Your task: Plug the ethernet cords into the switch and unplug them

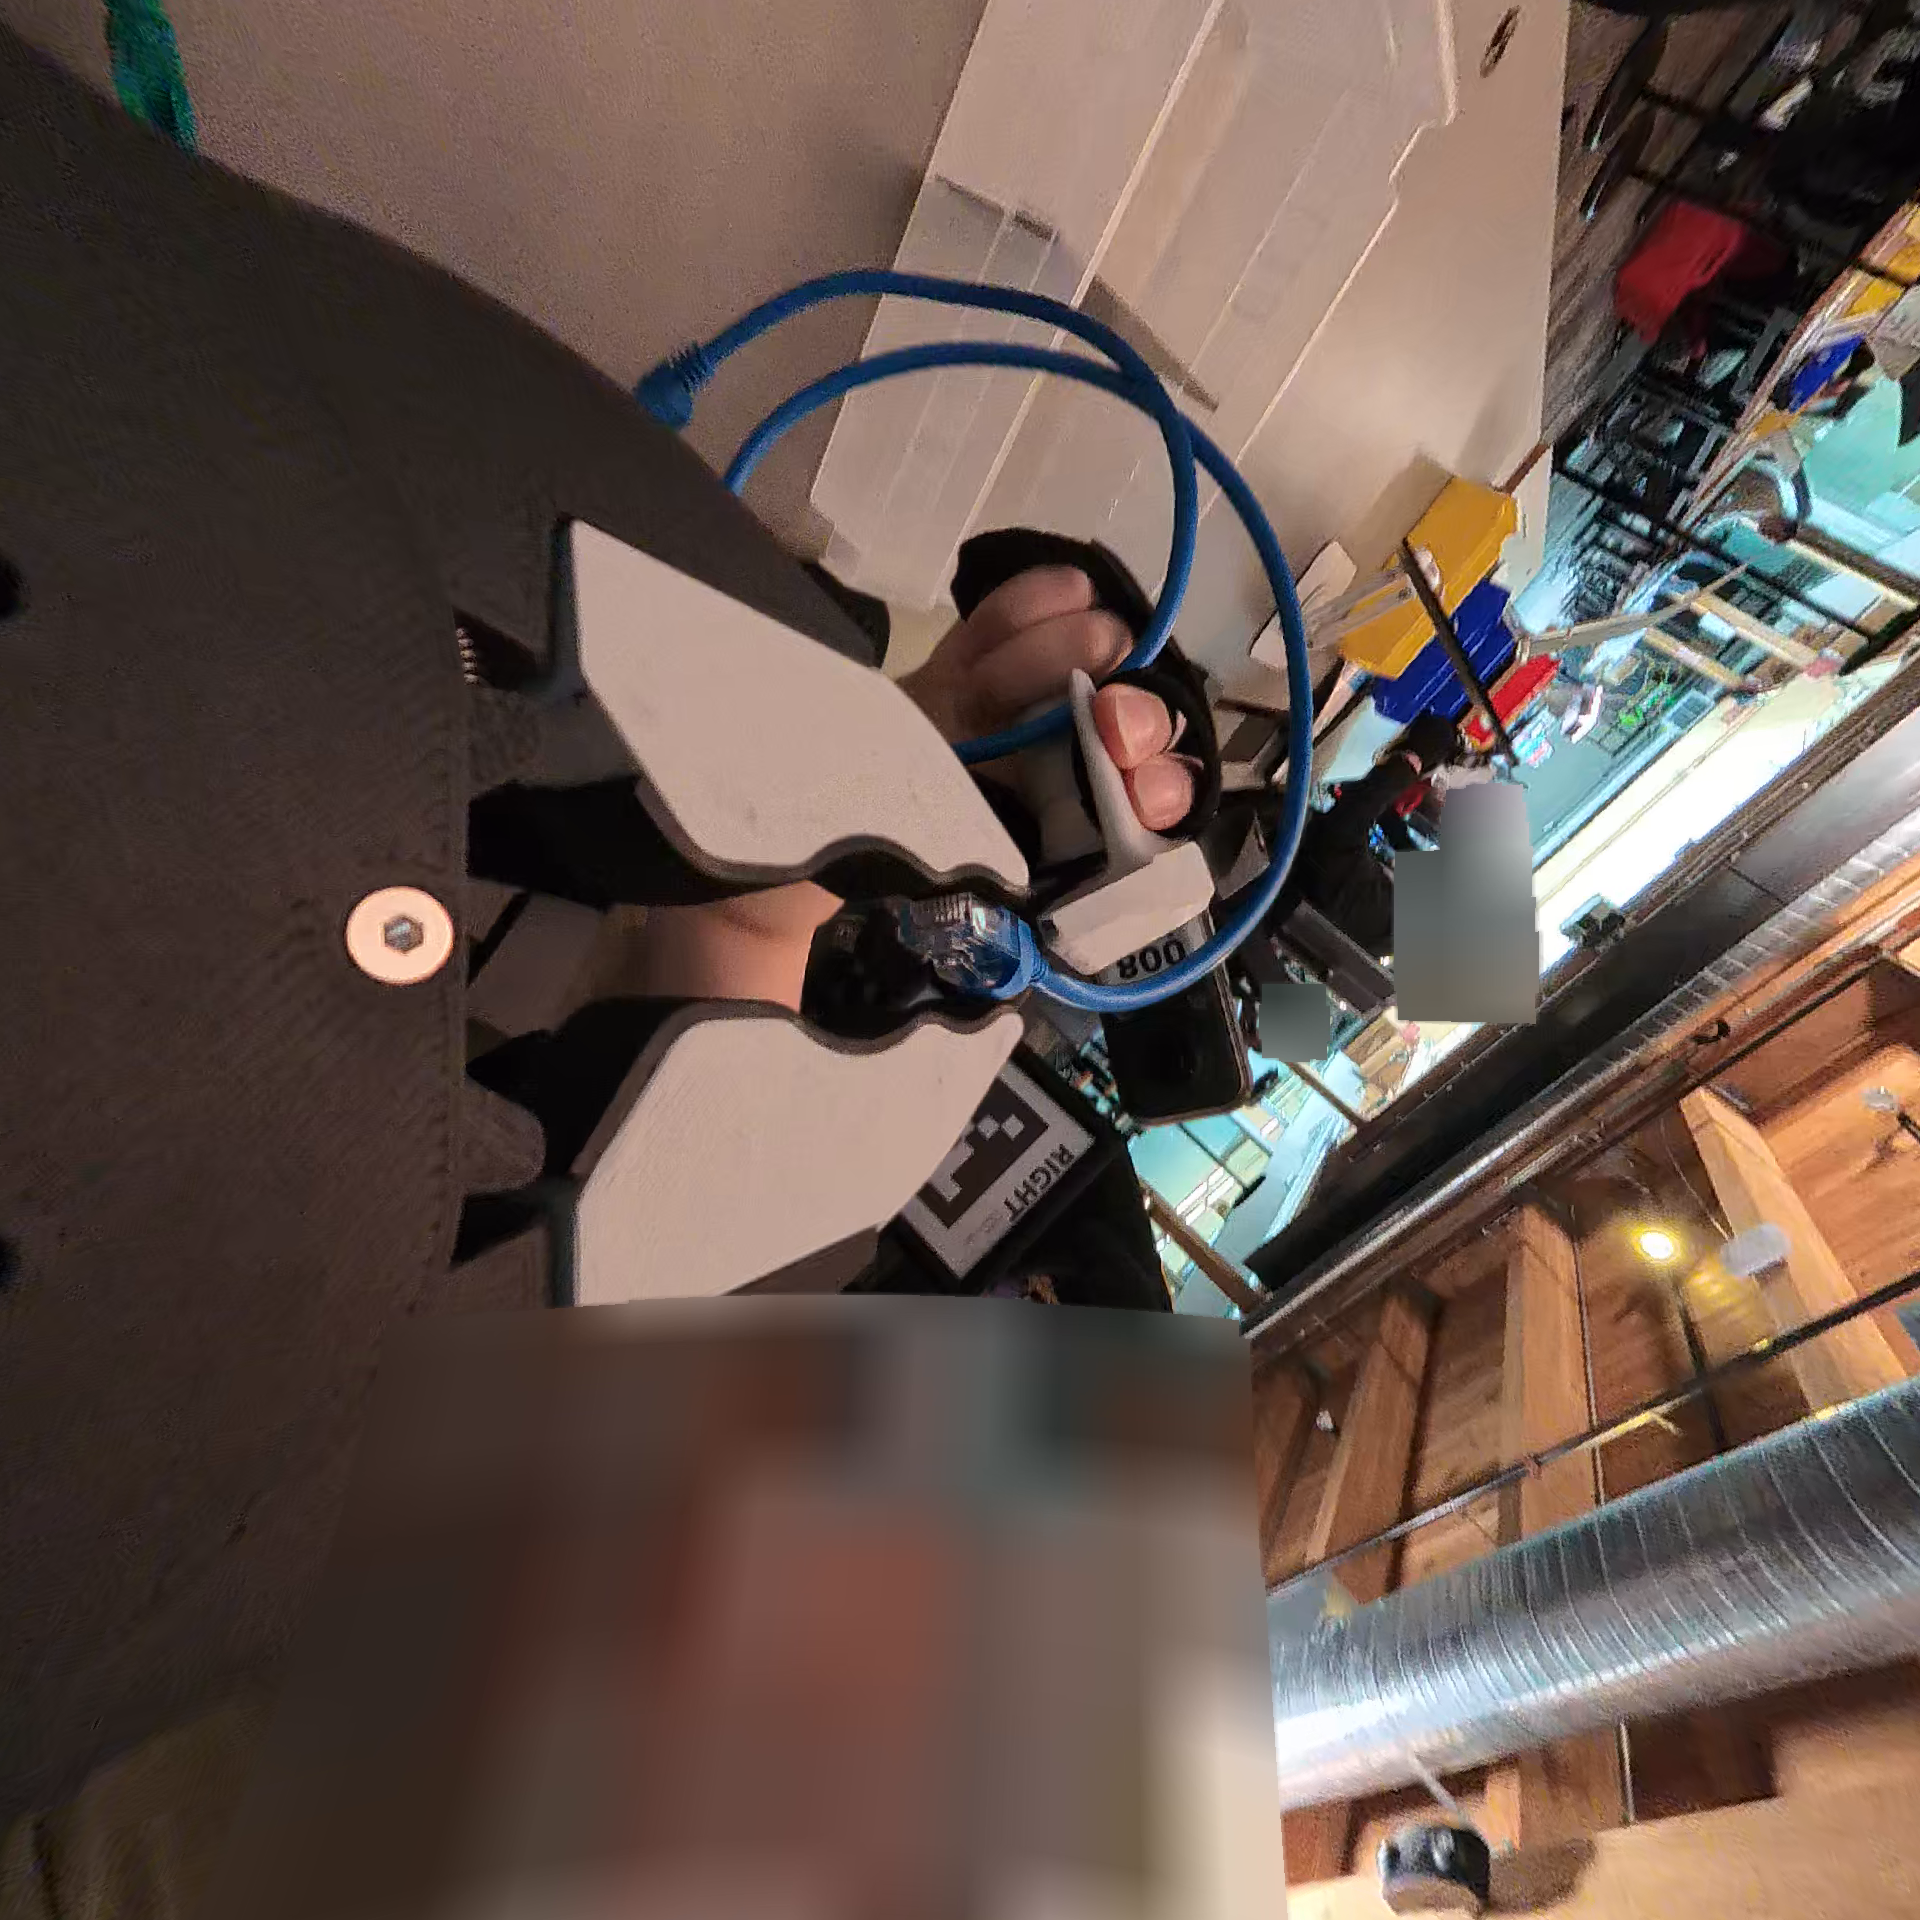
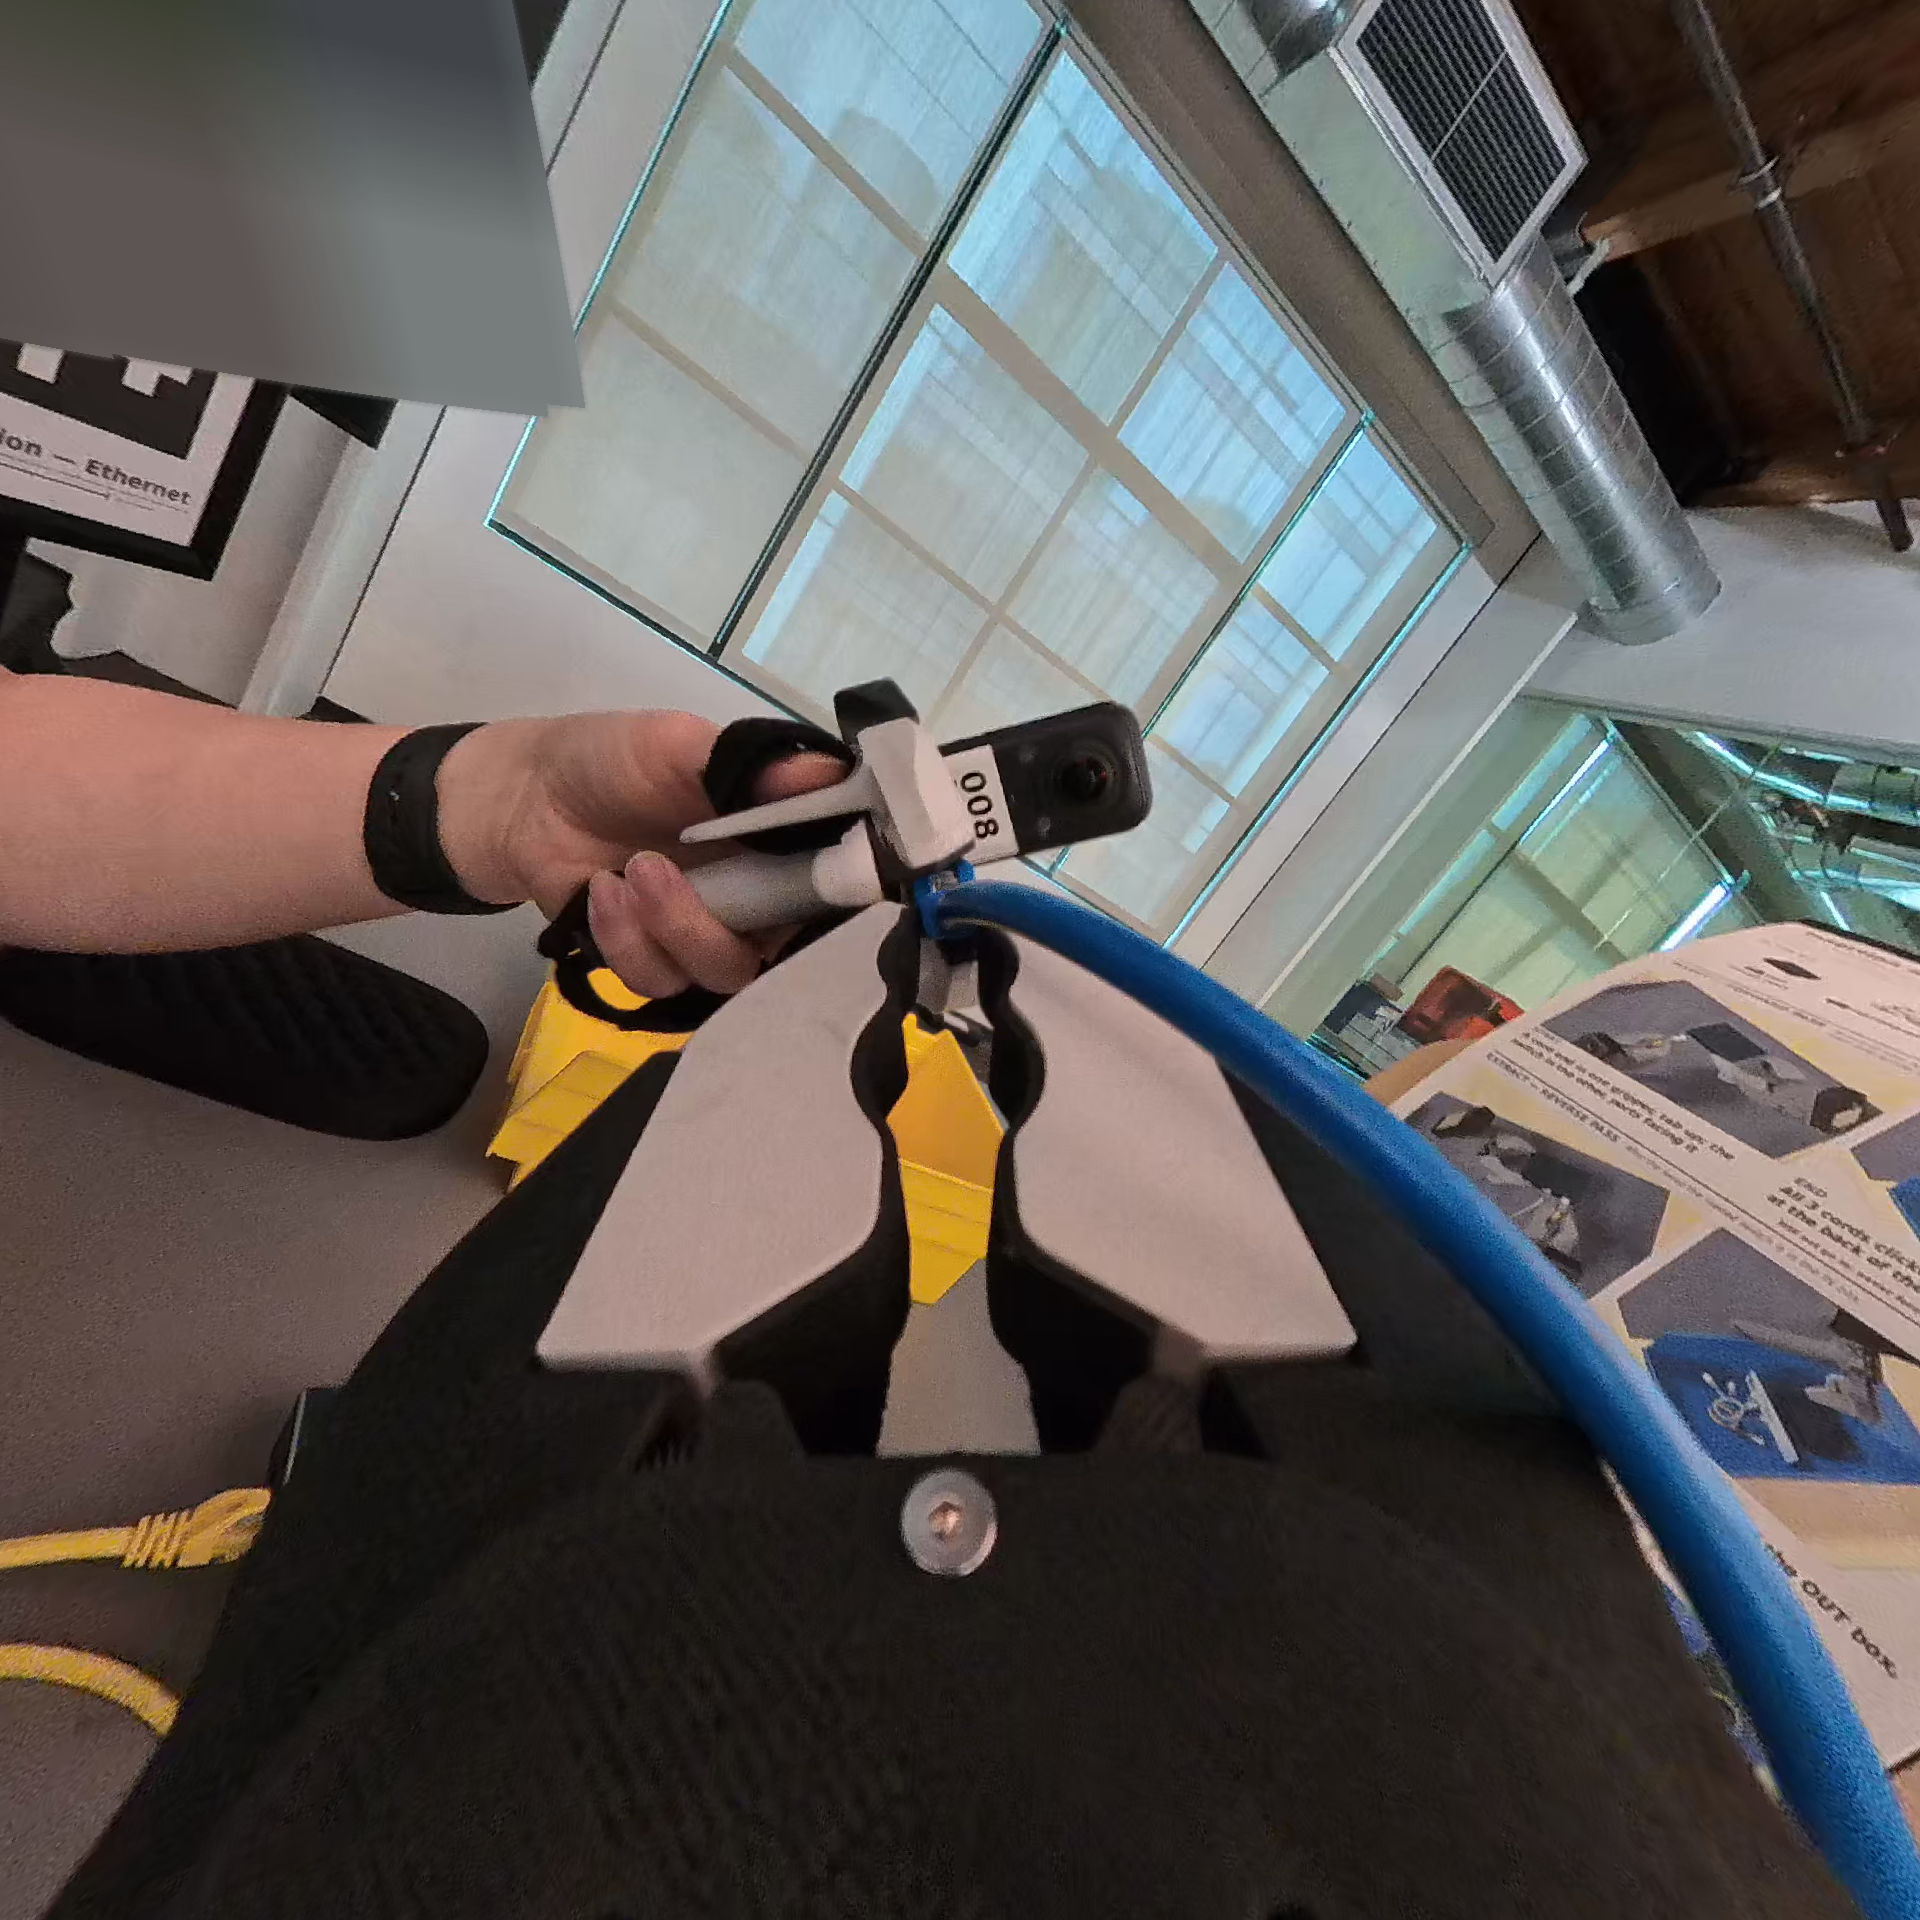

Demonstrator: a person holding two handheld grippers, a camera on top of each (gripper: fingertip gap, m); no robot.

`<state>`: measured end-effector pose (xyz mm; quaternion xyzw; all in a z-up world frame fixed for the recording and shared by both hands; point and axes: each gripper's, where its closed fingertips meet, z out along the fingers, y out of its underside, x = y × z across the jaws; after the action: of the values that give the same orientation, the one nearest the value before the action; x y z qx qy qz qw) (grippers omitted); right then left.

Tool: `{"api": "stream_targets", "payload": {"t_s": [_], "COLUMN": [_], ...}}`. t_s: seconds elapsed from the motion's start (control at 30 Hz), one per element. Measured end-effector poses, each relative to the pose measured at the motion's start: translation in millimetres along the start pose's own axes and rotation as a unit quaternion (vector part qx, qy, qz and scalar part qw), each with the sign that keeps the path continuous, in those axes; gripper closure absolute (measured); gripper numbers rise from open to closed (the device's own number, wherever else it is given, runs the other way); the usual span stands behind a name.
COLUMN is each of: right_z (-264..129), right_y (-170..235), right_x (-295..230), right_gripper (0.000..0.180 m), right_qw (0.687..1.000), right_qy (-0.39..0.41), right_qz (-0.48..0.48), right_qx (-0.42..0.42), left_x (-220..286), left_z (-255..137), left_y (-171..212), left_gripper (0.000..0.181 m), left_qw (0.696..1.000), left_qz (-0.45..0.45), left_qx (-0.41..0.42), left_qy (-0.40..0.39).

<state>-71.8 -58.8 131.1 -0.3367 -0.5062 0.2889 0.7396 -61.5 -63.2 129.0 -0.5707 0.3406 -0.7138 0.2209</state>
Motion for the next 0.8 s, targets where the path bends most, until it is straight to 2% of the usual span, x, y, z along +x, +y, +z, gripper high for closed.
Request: {"api": "stream_targets", "payload": {"t_s": [0.03,0.07,0.17,0.23,0.33,0.43,0.5,0.57,0.63,0.7,0.77,0.8], "right_z": [-0.9,-2.0,-9.9,-17.1,-26.7,-32.3,-27.0,-18.6,-15.0,-22.9,-30.6,-29.8], "right_y": [2.0,4.9,17.6,19.4,13.2,0.5,-23.2,-61.1,-95.3,-117.6,-122.3,-118.9], "right_x": [1.9,3.3,4.5,13.8,12.4,3.7,-2.9,-11.1,-13.5,-11.3,-12.0,-15.9], "right_gripper": [0.168,0.168,0.165,0.165,0.159,0.158,0.157,0.158,0.159,0.163,0.166,0.168], "right_qw": [1.000,1.000,0.992,0.985,0.963,0.957,0.961,0.954,0.926,0.882,0.844,0.839], "right_qy": [0.000,-0.006,-0.049,-0.039,-0.070,-0.099,-0.121,-0.154,-0.172,-0.168,-0.162,-0.167], "right_qz": [0.006,0.021,0.095,0.135,0.230,0.243,0.240,0.254,0.280,0.297,0.310,0.308], "right_qx": [-0.003,-0.013,-0.074,-0.098,-0.120,-0.121,-0.065,0.050,0.184,0.325,0.407,0.417], "left_x": [-2.6,-5.9,-8.3,-9.6,-21.3,-24.2,-27.9,-31.6,-30.9,-28.3,-24.0,-19.7], "left_z": [0.6,0.9,-2.5,-6.8,-12.2,-12.5,-11.2,-7.6,0.2,10.3,21.5,27.2], "left_y": [-1.0,-1.8,-19.5,-32.8,-46.3,-57.6,-62.9,-64.3,-62.9,-59.6,-55.4,-53.9], "left_gripper": [0.159,0.166,0.166,0.166,0.166,0.166,0.166,0.166,0.166,0.166,0.166,0.166], "left_qw": [1.000,0.999,0.995,0.992,0.977,0.969,0.967,0.967,0.971,0.974,0.976,0.978], "left_qz": [0.011,0.026,0.049,0.058,0.094,0.103,0.099,0.091,0.080,0.075,0.076,0.075], "left_qx": [-0.004,-0.011,0.003,0.002,-0.018,-0.026,-0.027,-0.033,-0.039,-0.046,-0.055,-0.057], "left_qy": [-0.015,-0.036,-0.083,-0.110,-0.193,-0.222,-0.232,-0.235,-0.223,-0.210,-0.197,-0.186]}}
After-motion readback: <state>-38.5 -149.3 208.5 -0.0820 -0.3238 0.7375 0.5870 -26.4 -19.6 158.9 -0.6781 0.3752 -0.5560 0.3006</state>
